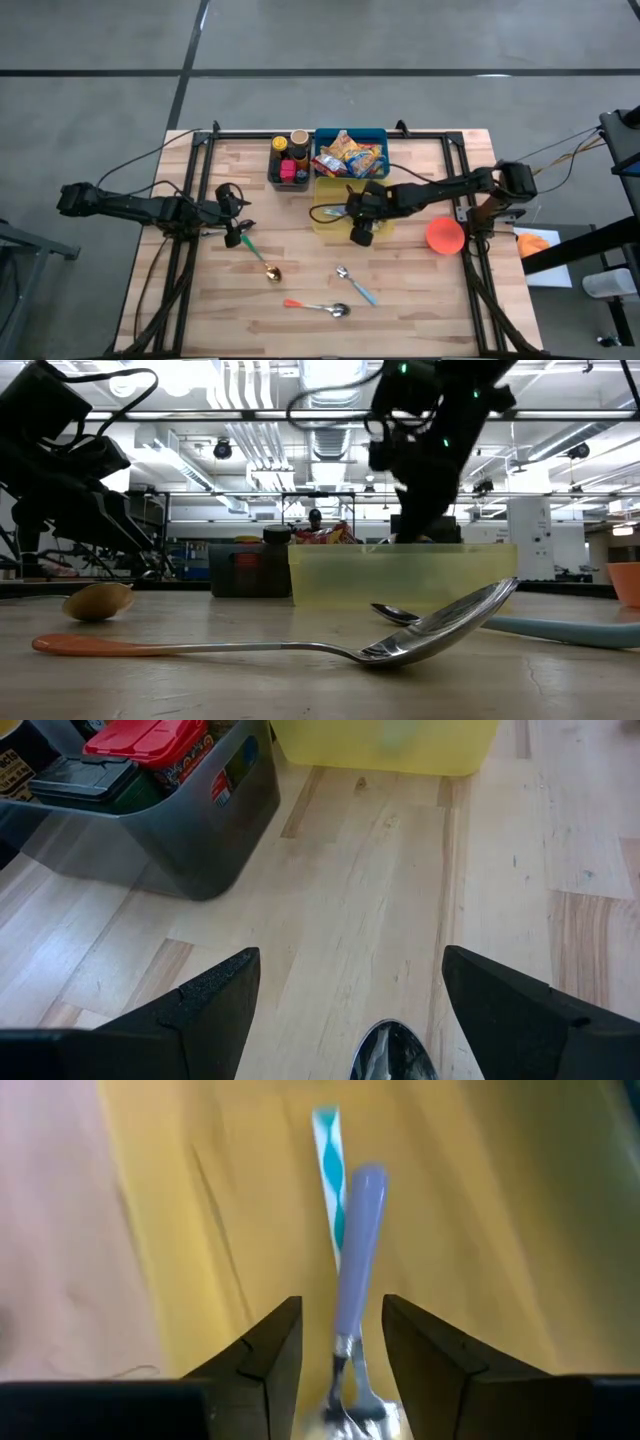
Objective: Pick & Place Food Item
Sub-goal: Put the light blue spoon into the yellow bin
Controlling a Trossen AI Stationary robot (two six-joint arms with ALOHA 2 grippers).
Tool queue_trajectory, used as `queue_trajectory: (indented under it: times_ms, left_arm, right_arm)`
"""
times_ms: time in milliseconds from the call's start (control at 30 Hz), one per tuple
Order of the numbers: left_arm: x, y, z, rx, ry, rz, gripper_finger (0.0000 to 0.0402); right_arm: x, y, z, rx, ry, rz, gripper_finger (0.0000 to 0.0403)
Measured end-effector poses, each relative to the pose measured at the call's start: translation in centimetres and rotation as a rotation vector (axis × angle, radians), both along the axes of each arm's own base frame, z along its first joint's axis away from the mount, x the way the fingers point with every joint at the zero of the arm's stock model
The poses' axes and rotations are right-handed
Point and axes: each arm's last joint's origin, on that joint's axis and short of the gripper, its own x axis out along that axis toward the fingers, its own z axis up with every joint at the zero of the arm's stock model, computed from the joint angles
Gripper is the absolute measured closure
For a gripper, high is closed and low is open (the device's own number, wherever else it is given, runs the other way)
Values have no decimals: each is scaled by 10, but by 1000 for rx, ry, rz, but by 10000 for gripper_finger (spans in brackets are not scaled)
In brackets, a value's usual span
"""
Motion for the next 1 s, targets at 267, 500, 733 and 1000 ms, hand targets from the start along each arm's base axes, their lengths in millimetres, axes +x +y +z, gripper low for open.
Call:
queue_trajectory:
  times_ms: [267,500,733,1000]
  left_arm:
    - [0,0,0,0,0,0,85]
    - [0,0,0,0,0,0,85]
    - [0,0,0,0,0,0,85]
    - [0,0,0,0,0,0,85]
  right_arm:
    - [-1,24,50,64,-184,-29,264]
    - [-2,68,66,107,-238,15,264]
    - [-8,102,54,194,-225,-58,264]
    - [-13,135,26,286,-164,-173,264]
